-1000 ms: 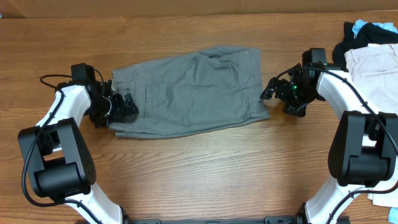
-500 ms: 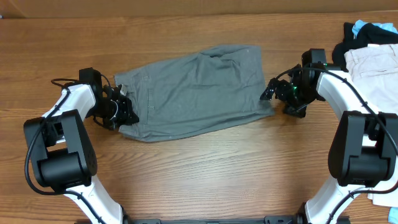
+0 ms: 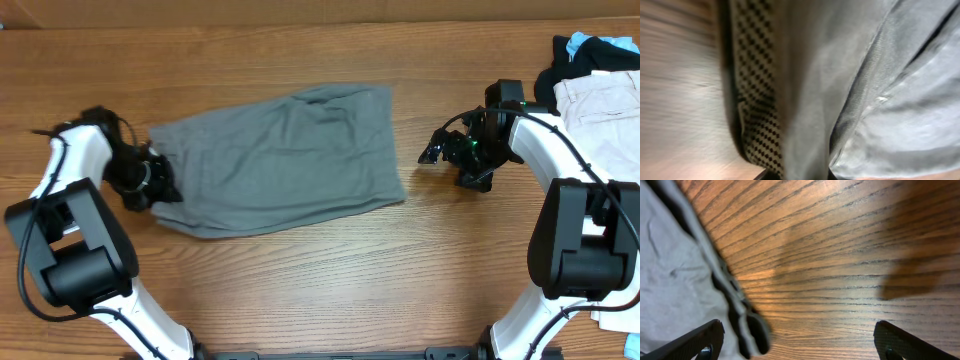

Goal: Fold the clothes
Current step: 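Lift the pants' left end with the left gripper and fold it rightward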

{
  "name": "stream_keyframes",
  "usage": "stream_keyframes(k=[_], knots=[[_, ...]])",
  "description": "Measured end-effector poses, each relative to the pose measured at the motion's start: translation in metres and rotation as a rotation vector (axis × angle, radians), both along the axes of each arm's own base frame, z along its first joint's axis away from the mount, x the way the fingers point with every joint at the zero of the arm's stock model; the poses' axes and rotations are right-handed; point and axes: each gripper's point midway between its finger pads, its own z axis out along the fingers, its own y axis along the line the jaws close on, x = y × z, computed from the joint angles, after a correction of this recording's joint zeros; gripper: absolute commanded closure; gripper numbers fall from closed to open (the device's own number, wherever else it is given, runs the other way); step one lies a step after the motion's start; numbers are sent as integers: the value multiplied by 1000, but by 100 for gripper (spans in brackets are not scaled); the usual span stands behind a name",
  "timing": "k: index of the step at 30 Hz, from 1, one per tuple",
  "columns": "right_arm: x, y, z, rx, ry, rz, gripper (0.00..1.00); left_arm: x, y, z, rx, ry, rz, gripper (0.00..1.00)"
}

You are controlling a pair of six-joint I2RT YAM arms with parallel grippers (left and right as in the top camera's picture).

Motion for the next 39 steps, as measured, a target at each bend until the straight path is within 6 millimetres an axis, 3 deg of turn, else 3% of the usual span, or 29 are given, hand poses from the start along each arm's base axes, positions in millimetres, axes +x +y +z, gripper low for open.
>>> stream_keyframes(k=[3, 7, 13, 20, 32, 36, 39], knots=[[0, 0, 0, 0, -1, 0, 1, 8, 16, 19, 36, -15, 15, 96], [0, 0, 0, 0, -1, 0, 1, 21, 20, 42, 64, -46, 5, 96], [2, 0, 0, 0, -7, 0, 1, 26, -7, 74, 96, -99, -76, 96], [3, 2, 1, 7, -14, 3, 0, 34, -93, 112, 113, -209, -272, 96], [3, 29, 1, 11, -34, 74, 0, 45, -252, 118, 180, -413, -535, 96], [2, 34, 2, 15, -31, 87, 0, 38, -285, 117, 194, -449, -575, 96], [1, 34, 1, 15, -27, 87, 0, 40, -296, 102, 206, -430, -571, 96]])
